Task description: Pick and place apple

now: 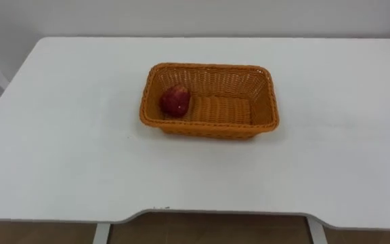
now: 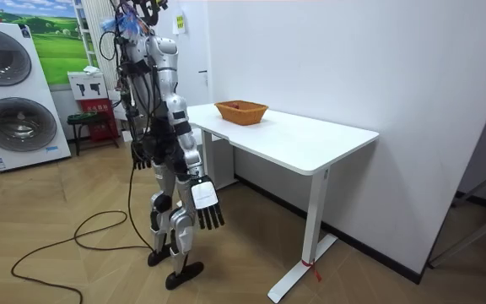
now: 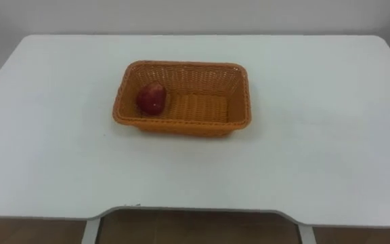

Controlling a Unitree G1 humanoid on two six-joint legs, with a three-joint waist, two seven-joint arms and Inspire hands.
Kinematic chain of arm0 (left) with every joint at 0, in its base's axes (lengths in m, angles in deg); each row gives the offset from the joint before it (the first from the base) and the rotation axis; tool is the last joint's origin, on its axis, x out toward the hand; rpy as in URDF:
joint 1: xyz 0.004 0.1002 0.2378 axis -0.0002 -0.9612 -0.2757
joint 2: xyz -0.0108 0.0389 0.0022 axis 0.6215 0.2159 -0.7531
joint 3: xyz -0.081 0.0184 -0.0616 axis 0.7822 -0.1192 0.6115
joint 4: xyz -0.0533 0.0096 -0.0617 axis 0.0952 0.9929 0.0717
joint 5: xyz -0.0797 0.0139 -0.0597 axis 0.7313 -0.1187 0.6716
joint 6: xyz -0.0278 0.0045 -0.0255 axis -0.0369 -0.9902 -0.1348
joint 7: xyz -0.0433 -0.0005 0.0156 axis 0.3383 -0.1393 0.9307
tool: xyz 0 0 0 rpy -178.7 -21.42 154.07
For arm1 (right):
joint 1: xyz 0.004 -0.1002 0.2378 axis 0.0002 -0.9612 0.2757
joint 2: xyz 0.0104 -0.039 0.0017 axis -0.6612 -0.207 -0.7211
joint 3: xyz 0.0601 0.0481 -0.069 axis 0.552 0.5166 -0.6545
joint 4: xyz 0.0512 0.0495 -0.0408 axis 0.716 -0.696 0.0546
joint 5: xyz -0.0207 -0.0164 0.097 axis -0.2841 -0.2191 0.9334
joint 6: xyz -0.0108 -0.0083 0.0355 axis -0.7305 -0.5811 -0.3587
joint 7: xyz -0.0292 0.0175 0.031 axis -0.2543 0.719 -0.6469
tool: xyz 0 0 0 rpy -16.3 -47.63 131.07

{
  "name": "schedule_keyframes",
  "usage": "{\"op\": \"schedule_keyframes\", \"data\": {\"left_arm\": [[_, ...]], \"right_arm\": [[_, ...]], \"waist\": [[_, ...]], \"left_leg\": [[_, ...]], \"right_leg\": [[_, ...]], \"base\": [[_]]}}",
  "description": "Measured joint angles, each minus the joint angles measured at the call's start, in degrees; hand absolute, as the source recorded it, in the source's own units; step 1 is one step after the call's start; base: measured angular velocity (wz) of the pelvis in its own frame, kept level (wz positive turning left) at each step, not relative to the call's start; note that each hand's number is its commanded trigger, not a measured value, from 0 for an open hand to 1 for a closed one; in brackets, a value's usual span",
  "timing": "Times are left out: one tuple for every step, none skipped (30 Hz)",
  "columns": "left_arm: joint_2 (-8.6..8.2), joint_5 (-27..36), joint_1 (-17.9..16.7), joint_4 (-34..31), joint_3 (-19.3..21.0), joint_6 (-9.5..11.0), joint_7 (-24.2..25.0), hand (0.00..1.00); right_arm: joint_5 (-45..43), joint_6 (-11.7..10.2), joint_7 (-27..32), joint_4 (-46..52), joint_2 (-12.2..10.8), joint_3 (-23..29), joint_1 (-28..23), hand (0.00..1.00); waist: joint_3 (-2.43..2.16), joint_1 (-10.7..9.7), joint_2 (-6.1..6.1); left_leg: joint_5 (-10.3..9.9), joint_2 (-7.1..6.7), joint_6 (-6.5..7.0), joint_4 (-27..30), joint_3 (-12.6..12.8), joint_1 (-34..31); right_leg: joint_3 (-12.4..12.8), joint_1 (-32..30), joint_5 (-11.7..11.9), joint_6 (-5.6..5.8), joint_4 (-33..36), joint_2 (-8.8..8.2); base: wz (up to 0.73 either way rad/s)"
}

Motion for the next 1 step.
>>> {"op": "schedule_keyframes", "data": {"left_arm": [[-0.05, -0.01, 0.19, 0.0, -0.41, -0.36, -0.05, 0.0]], "right_arm": [[-2.03, 0.16, -0.05, 0.01, 0.01, -1.33, 0.23, 0.0]], "waist": [[0.05, 0.09, 0.01]], "left_leg": [[0.0, 0.0, 0.0, -0.1, 0.0, 0.02]], "right_leg": [[-0.01, -0.09, 0.0, 0.0, 0.0, 0.02]], "base": [[0.0]]}}
